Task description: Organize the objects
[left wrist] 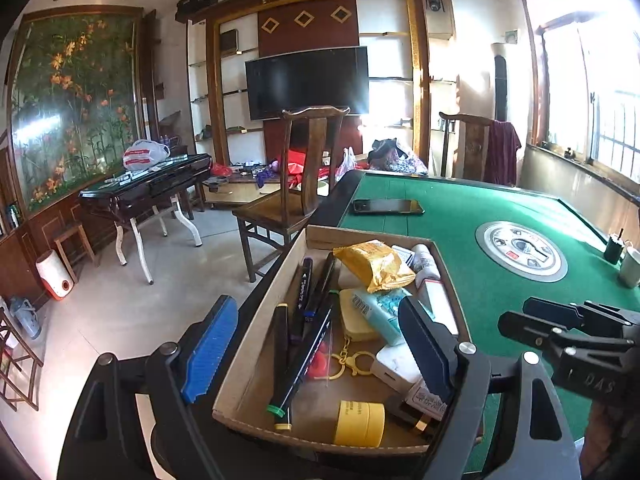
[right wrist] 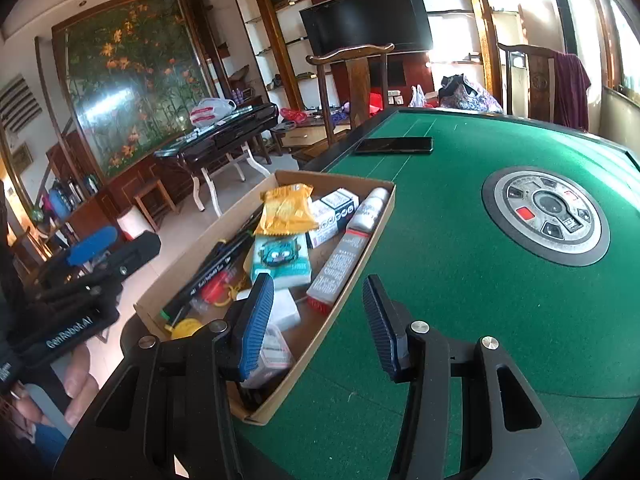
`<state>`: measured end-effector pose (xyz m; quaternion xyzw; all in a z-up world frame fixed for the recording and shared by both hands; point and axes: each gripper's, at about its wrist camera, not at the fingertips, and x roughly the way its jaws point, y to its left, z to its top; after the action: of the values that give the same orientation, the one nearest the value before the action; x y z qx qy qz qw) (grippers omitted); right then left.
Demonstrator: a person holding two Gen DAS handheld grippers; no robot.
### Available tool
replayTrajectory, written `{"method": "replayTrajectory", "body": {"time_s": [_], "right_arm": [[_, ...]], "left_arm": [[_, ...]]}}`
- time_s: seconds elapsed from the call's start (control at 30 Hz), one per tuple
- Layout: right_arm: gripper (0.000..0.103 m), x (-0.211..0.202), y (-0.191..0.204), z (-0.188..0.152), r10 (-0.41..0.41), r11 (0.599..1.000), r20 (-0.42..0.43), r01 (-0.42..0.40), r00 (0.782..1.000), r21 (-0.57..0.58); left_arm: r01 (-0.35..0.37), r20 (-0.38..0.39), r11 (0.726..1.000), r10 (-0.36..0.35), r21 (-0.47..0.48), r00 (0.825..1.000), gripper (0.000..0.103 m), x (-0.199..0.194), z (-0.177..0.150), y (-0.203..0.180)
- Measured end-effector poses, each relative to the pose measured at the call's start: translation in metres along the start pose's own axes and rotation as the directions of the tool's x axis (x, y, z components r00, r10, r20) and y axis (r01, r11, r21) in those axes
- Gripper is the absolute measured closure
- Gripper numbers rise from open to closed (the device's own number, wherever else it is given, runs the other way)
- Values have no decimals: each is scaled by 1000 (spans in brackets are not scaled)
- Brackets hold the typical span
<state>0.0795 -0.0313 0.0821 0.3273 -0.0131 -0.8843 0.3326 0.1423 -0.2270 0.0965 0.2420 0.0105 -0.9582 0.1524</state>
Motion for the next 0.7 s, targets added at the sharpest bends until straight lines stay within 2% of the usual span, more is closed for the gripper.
{"method": "replayTrajectory", "body": {"time_s": [0.23, 0.7], "right_arm": [[56, 10, 16, -16, -3, 998, -28, 1, 1000, -55], [56, 13, 25, -18, 12, 998, -37, -14, 999, -67]], "left_arm": [[-23, -27, 998, 24, 53, 999, 20, 9, -15, -11], [-93, -22, 993, 95, 67, 995, 20, 10, -20, -6]]}}
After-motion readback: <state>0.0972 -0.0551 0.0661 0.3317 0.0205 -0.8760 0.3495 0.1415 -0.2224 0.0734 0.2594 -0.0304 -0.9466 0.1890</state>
